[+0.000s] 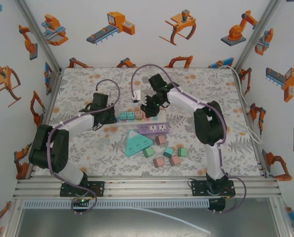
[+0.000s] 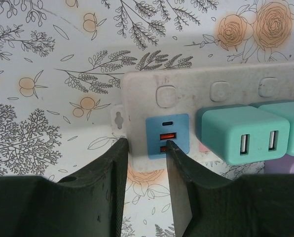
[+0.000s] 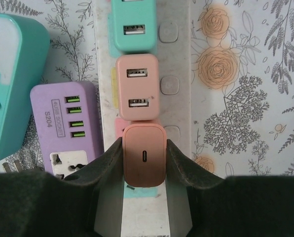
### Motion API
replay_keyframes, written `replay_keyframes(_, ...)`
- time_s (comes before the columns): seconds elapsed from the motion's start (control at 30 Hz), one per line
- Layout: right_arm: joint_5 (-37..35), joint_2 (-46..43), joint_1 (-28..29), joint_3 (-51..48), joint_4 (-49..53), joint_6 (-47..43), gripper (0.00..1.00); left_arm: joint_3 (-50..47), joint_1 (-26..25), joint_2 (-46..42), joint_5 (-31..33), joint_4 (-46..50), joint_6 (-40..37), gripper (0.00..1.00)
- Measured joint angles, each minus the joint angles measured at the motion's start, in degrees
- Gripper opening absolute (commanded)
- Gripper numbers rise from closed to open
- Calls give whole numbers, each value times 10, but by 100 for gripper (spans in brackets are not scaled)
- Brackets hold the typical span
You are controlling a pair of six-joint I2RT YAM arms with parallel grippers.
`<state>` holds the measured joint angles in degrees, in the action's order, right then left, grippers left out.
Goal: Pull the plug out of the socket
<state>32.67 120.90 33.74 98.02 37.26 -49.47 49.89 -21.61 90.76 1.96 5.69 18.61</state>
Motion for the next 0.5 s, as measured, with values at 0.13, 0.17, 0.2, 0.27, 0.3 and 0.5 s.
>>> replay_keyframes(0.13, -8, 1, 3, 1, 5, -1, 19, 8, -6, 4, 11, 8, -2, 37)
replay_keyframes(0.17, -8, 1, 3, 1, 7, 0, 19, 11, -8, 6, 14, 12, -4, 37)
replay_keyframes(0.2, -8, 1, 4, 1, 8, 0, 19, 13, -9, 7, 17, 15, -5, 37)
replay_keyframes(0.27, -8, 1, 4, 2, 9, 0, 19, 14, -11, 7, 19, 17, -7, 37)
replay_keyframes(0.3, -8, 1, 4, 2, 9, -1, 19, 14, -12, 7, 21, 17, -7, 37)
replay_keyframes(0.5, -8, 0, 4, 2, 7, 2, 19, 14, -13, 7, 24, 17, -8, 37)
